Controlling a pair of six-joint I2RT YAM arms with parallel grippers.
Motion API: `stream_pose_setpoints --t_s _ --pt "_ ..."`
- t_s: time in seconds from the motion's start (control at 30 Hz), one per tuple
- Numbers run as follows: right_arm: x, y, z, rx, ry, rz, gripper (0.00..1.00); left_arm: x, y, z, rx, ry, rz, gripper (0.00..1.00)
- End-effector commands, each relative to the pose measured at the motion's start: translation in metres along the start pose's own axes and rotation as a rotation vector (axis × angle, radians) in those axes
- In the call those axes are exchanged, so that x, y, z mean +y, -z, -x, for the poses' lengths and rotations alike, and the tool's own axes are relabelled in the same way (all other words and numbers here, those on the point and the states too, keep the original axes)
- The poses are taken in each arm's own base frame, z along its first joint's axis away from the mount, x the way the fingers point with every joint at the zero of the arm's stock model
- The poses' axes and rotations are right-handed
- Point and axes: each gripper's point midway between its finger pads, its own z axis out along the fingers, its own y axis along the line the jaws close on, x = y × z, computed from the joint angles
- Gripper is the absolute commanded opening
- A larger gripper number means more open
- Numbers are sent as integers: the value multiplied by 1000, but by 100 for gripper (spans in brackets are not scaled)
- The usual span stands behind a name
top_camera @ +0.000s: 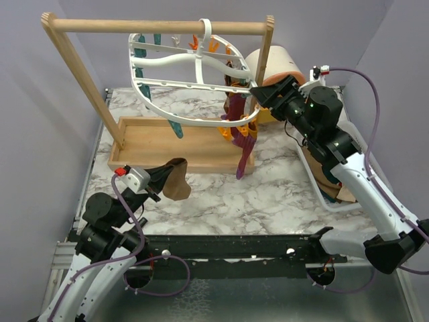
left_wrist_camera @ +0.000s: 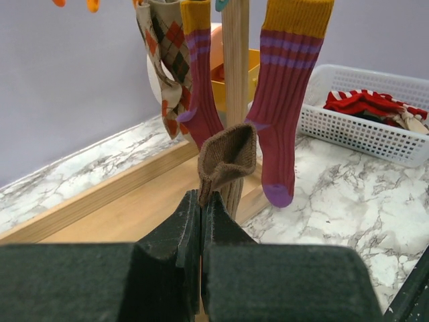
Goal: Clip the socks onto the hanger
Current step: Open the clamp at the hanger.
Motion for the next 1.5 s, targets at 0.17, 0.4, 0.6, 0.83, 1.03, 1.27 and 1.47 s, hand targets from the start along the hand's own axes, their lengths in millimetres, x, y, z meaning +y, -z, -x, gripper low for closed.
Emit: stream_pose_setpoints --t_s 0.17,0.4,0.6,0.83,1.03,1.27,1.47 --pt "8 71 39 -51 333 -29 72 -9 -8 13 -21 14 -60 0" --pt "24 113 13 30 671 190 67 -12 -24 15 -36 65 -85 0" --pt "33 119 -22 176 819 303 65 -13 -42 14 -39 114 -99 0" --pt "62 118 -54 202 915 255 65 -9 -50 11 -35 119 -82 0" --pt "87 126 -85 165 927 212 64 -8 -49 8 -32 126 -77 0" --pt "81 119 -90 127 887 121 58 -7 -46 6 -28 123 -68 0" --pt "95 105 -103 92 848 123 53 -7 -48 4 -28 134 -64 0"
